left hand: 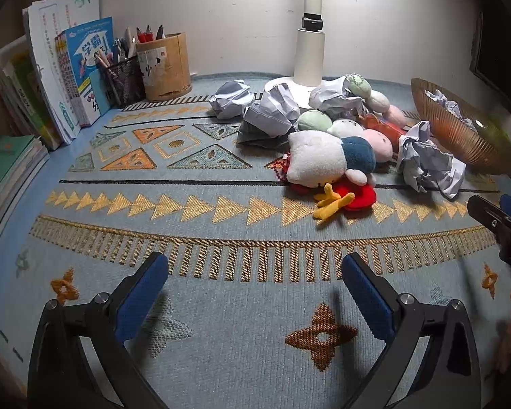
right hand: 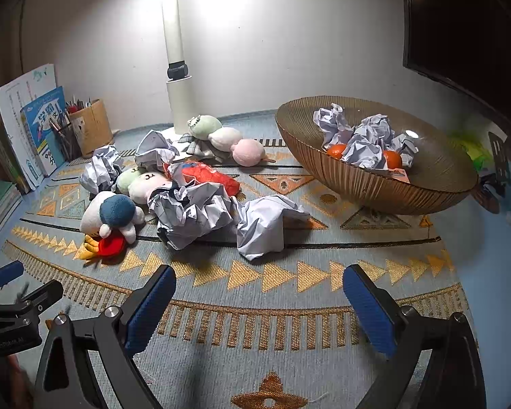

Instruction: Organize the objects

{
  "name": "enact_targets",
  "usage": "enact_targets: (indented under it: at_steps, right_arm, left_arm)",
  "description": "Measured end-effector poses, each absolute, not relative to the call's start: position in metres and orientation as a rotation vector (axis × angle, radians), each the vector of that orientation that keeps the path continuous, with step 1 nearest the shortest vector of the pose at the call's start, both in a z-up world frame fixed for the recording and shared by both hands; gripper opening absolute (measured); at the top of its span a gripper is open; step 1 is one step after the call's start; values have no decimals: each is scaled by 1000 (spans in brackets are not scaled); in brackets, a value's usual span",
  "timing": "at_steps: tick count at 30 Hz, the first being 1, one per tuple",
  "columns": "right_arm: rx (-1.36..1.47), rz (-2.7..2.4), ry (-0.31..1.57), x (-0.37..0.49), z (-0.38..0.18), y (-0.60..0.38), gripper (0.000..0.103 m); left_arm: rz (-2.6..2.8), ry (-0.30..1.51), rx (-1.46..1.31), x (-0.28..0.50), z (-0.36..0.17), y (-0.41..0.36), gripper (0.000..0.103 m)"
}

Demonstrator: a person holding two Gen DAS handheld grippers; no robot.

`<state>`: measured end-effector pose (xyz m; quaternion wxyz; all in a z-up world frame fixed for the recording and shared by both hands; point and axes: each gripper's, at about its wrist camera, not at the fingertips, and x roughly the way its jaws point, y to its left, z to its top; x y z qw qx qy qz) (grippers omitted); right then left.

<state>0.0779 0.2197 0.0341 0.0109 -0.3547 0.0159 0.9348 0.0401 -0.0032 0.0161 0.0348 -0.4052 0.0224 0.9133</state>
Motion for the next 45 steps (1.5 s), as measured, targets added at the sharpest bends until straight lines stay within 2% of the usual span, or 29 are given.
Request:
enact_targets:
  at_steps: [8,11,22,45]
  right_arm:
    - [-1113,2914,49,78,34,219,98]
    - [-1117,2910,56,77,33,220,102]
    - [-1134,2906,48,76,32,218,102]
    - [-1134,2907,39,76,32,217,102]
  left_arm:
    - [2811,58,-1237,41,17,-4,102]
    - [2794,67,-1255,39,15,-2,102]
    - [2680,251,-1318,39,5,22,102]
    - [2670,199,-1342,36,4,17,103]
